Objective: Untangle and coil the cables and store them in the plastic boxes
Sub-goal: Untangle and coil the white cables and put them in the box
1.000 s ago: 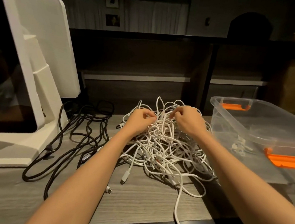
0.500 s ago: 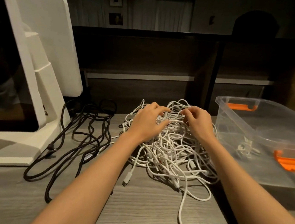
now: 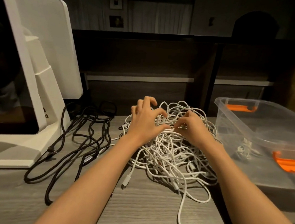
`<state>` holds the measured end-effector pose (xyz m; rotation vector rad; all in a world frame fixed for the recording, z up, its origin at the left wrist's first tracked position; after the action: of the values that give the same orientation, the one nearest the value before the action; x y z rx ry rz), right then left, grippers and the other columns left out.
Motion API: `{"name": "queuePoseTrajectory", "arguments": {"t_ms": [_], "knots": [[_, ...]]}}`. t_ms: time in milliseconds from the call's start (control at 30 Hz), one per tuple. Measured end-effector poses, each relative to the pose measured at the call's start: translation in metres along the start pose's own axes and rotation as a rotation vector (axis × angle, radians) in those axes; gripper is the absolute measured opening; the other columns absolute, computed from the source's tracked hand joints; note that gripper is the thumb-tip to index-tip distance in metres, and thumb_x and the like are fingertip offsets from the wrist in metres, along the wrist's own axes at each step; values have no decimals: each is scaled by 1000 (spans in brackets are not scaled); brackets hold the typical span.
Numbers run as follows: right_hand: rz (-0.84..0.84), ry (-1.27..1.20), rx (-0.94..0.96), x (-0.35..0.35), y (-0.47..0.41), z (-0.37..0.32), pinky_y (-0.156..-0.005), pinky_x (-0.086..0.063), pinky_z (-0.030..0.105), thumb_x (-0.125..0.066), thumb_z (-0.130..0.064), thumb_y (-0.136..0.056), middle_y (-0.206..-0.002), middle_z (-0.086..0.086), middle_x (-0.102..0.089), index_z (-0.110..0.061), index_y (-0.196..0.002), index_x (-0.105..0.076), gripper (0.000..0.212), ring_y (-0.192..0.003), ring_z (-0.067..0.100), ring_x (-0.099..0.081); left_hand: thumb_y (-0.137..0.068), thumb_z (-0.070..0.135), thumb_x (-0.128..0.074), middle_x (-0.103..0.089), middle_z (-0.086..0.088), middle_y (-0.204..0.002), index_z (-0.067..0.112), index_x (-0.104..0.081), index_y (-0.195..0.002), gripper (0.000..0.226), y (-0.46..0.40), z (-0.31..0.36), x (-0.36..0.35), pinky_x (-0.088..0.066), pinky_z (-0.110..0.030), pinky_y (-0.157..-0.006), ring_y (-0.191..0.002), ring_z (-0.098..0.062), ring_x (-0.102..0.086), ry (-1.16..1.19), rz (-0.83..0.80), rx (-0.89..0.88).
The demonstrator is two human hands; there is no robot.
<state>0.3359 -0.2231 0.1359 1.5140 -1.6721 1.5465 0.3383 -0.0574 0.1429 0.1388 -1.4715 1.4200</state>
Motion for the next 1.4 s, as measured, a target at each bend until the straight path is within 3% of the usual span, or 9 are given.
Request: {"name": "queuePoseTrajectory", "arguments": {"t_ms": [167, 267, 367, 533, 700, 867, 1067, 1233, 1400], "knots": [[192, -78, -6, 4, 4, -3, -79, -45, 31, -74, -18, -81, -92, 1, -67, -12, -90, -74, 10, -89, 16, -58, -92, 25, -64, -66, 2, -111, 17, -70, -109, 19, 0, 5, 0, -25, -27, -95, -108, -16, -58, 112, -83, -164], [338, -204, -35, 11, 5, -6, -78, -46, 28, -72, -18, -83, -82, -3, -69, -14, -87, -73, 6, -76, 11, -61, -101, 39, -46, -71, 1, -85, 16, -71, -94, 35, 0, 9, 2, -41, -38, -92, -82, -15, -63, 263, -135, 1], [385, -95, 80, 7, 4, -16, -85, -31, 29, -73, -18, -82, -76, -11, -65, -17, -81, -69, 5, -71, 10, -58, -99, 55, -35, -69, 4, -80, 21, -69, -80, 53, -2, 12, 2, -31, -34, -90, -81, -11, -62, 332, -189, 136], [335, -72, 67, 2, 2, -15, -89, -31, 35, -69, -23, -86, -82, -14, -63, -22, -91, -65, 6, -78, 8, -58, -92, 54, -44, -68, 0, -71, 28, -60, -66, 40, -2, 2, -4, -44, -52, -93, -76, -15, -65, 467, -132, 215], [253, -4, -101, 4, 1, -7, -97, -22, 35, -59, -19, -93, -99, -10, -68, -25, -105, -68, 16, -98, 12, -57, -102, 22, -46, -61, 11, -75, 25, -58, -76, 29, -5, 3, 6, -44, -34, -81, -74, -4, -56, 656, 118, 274], [391, 147, -117, 6, 2, -8, -88, -18, 33, -62, -10, -90, -93, -5, -70, -22, -94, -73, 17, -100, 18, -55, -103, 15, -42, -61, 8, -81, 19, -57, -85, 24, -3, 3, 4, -45, -28, -81, -79, -5, -57, 724, 121, 309], [559, 150, -17, 14, 7, -17, -83, -25, 35, -71, -5, -80, -73, 2, -70, -14, -78, -74, 10, -81, 25, -59, -87, 7, -34, -66, 1, -98, 12, -63, -116, 41, -4, 14, 9, -32, -32, -93, -94, -13, -57, 275, 126, 76], [625, 77, 46, 12, 9, -32, -83, -42, 38, -70, -14, -84, -75, 1, -71, -14, -85, -73, 3, -70, 22, -65, -92, -6, -37, -56, -3, -73, 9, -62, -108, 33, -3, 26, 10, -41, -37, -58, -61, -15, -48, 485, -1, 175], [640, -66, 56, 10, 9, -36, -62, -53, 38, -67, -16, -87, -79, 3, -71, -10, -90, -71, 7, -69, 20, -65, -98, 12, -36, -45, -2, -59, 9, -61, -78, 32, -8, 24, 14, -37, -31, -68, -62, -15, -40, 786, -93, 347]]}}
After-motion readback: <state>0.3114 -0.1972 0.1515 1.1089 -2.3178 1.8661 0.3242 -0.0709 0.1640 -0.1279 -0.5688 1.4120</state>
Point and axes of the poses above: each hand's wrist, its own y-axis away from the middle knuckle, its own x-axis out of the back of the hand, z = x × y, the point moved 3 cm from there along -y, towards the middle knuckle
